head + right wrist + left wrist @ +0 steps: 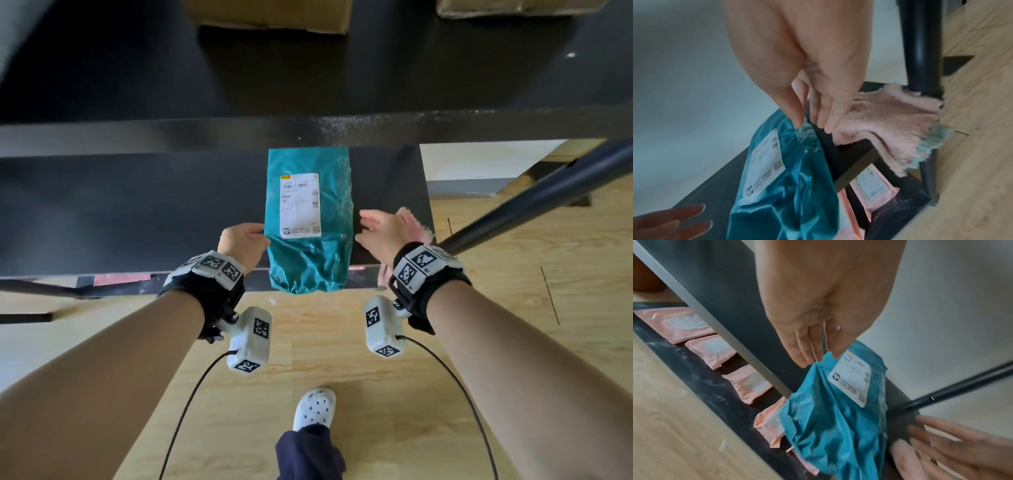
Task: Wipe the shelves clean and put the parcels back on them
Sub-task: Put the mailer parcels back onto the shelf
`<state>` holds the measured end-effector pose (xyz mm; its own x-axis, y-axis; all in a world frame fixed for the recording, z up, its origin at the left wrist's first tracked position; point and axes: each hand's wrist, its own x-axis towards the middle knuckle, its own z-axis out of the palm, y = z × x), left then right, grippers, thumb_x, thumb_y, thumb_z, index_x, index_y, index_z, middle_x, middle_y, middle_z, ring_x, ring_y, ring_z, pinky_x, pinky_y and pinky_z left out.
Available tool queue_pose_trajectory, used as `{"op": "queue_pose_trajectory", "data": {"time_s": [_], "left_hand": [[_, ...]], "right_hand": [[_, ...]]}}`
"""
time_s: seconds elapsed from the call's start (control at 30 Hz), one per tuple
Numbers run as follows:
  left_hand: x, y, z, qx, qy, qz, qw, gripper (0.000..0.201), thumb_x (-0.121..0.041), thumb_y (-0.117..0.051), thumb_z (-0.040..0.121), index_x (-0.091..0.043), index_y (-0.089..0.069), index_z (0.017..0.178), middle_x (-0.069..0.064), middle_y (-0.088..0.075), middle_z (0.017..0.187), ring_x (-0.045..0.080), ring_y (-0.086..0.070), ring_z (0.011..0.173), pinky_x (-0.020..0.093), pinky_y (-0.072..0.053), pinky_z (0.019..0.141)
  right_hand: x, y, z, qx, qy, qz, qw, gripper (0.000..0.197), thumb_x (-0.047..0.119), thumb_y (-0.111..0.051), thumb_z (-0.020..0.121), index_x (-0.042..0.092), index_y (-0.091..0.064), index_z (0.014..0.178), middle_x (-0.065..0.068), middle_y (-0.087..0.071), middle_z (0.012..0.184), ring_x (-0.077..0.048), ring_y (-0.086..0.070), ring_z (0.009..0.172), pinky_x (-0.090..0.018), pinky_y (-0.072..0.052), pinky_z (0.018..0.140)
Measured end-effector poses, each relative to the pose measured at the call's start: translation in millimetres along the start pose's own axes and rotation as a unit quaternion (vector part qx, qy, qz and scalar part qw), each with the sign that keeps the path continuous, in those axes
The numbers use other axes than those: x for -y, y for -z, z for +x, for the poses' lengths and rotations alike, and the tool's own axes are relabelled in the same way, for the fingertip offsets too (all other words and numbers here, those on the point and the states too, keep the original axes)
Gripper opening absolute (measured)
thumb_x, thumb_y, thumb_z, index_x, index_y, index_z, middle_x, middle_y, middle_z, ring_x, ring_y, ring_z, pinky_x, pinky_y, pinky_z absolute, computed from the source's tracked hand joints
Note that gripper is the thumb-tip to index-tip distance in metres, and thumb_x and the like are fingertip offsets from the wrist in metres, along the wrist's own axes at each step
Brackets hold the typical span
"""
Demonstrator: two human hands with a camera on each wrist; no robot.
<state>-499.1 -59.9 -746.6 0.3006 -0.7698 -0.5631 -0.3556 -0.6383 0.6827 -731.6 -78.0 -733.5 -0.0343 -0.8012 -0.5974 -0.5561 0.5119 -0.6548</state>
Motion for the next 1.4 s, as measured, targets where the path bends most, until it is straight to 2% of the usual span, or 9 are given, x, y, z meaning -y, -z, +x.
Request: {"op": "queue_pose_trajectory", "data": {"time_s": [0.1, 0.17, 0.23, 0.37, 0.47, 0.67, 0.77, 1.13, 1.4], "left_hand": [[-1.7, 12.2, -43.1, 0.018, -0.034, 0.114, 0.993, 0.022, -0.010, -0.052, 0.091, -0.005, -0.068, 0.106, 0.009, -0.066, 0.092, 0.029, -0.063, 0.087, 0.039, -0.053, 0.087], [-0.4, 24.0, -76.8, 0.011, -0.049, 0.217, 0.975, 0.024, -0.017, -0.050, 0.092, -0.007, -0.069, 0.102, 0.012, -0.066, 0.088, 0.031, -0.063, 0.090, 0.034, -0.050, 0.082], [1.1, 37.7, -115.9, 0.004, -0.066, 0.278, 0.958, 0.027, -0.022, -0.050, 0.092, -0.009, -0.067, 0.110, 0.013, -0.068, 0.106, 0.031, -0.061, 0.103, 0.032, -0.046, 0.087], [12.5, 70.3, -205.4, 0.018, -0.115, 0.377, 0.919, 0.030, -0.025, -0.044, 0.096, -0.009, -0.062, 0.114, 0.010, -0.064, 0.115, 0.029, -0.059, 0.107, 0.031, -0.044, 0.087], [22.9, 100.3, -275.9, 0.026, -0.132, 0.408, 0.903, 0.031, -0.025, -0.043, 0.096, -0.008, -0.063, 0.113, 0.013, -0.064, 0.118, 0.032, -0.059, 0.108, 0.036, -0.046, 0.090], [47.3, 180.6, -400.1, -0.008, -0.132, 0.421, 0.897, 0.034, -0.026, -0.040, 0.099, -0.009, -0.055, 0.125, 0.012, -0.060, 0.124, 0.027, -0.058, 0.112, 0.033, -0.045, 0.090], [67.5, 229.4, -439.8, -0.030, -0.114, 0.448, 0.886, 0.034, -0.028, -0.039, 0.099, -0.012, -0.056, 0.124, 0.009, -0.060, 0.123, 0.025, -0.056, 0.112, 0.031, -0.044, 0.090], [140.0, 459.3, -461.6, -0.089, -0.037, 0.464, 0.881, 0.036, -0.025, -0.041, 0.098, -0.011, -0.053, 0.129, 0.011, -0.057, 0.128, 0.029, -0.054, 0.118, 0.037, -0.046, 0.096], [178.2, 627.2, -421.4, -0.117, -0.049, 0.430, 0.894, 0.028, -0.024, -0.044, 0.095, -0.013, -0.061, 0.114, 0.008, -0.062, 0.114, 0.028, -0.060, 0.105, 0.034, -0.047, 0.080]], "right_hand": [[-17.3, 3.5, -19.1, -0.072, 0.025, -0.118, 0.990, 0.049, 0.057, -0.056, 0.060, 0.047, -0.060, 0.108, 0.007, -0.067, 0.107, -0.021, -0.055, 0.109, -0.040, -0.048, 0.092], [-17.2, 5.6, -43.5, -0.095, 0.030, -0.198, 0.975, 0.018, 0.052, -0.048, 0.064, 0.036, -0.057, 0.066, 0.012, -0.056, 0.063, -0.019, -0.049, 0.082, -0.039, -0.044, 0.075], [14.6, 12.1, -110.8, -0.061, 0.040, -0.221, 0.972, 0.036, 0.040, -0.051, 0.076, 0.027, -0.029, 0.050, 0.013, -0.038, 0.053, -0.007, -0.039, 0.066, -0.026, -0.038, 0.070], [32.2, 8.1, -215.1, -0.017, 0.075, -0.117, 0.990, 0.024, 0.006, -0.058, 0.090, 0.021, -0.055, 0.071, 0.008, -0.053, 0.078, -0.003, -0.048, 0.074, -0.003, -0.032, 0.065], [45.3, -0.7, -293.5, 0.004, 0.106, -0.095, 0.990, 0.028, 0.011, -0.057, 0.092, -0.001, -0.061, 0.118, -0.015, -0.064, 0.119, -0.028, -0.057, 0.113, -0.023, -0.041, 0.090], [78.4, -39.2, -410.7, 0.058, 0.155, -0.202, 0.965, 0.012, 0.018, -0.053, 0.093, 0.009, -0.060, 0.093, -0.015, -0.063, 0.097, -0.029, -0.059, 0.093, -0.029, -0.044, 0.071], [98.2, -73.1, -445.7, 0.076, 0.172, -0.253, 0.949, 0.033, 0.022, -0.054, 0.094, 0.007, -0.059, 0.123, -0.013, -0.061, 0.123, -0.030, -0.056, 0.114, -0.029, -0.042, 0.092], [250.6, -264.0, -520.4, 0.111, 0.287, -0.445, 0.841, 0.034, 0.028, -0.045, 0.096, 0.014, -0.056, 0.124, -0.013, -0.060, 0.124, -0.032, -0.058, 0.112, -0.035, -0.047, 0.091], [388.3, -394.7, -539.7, 0.100, 0.322, -0.442, 0.831, 0.027, 0.022, -0.042, 0.095, 0.012, -0.057, 0.116, -0.010, -0.060, 0.122, -0.031, -0.058, 0.107, -0.033, -0.046, 0.084]]}}
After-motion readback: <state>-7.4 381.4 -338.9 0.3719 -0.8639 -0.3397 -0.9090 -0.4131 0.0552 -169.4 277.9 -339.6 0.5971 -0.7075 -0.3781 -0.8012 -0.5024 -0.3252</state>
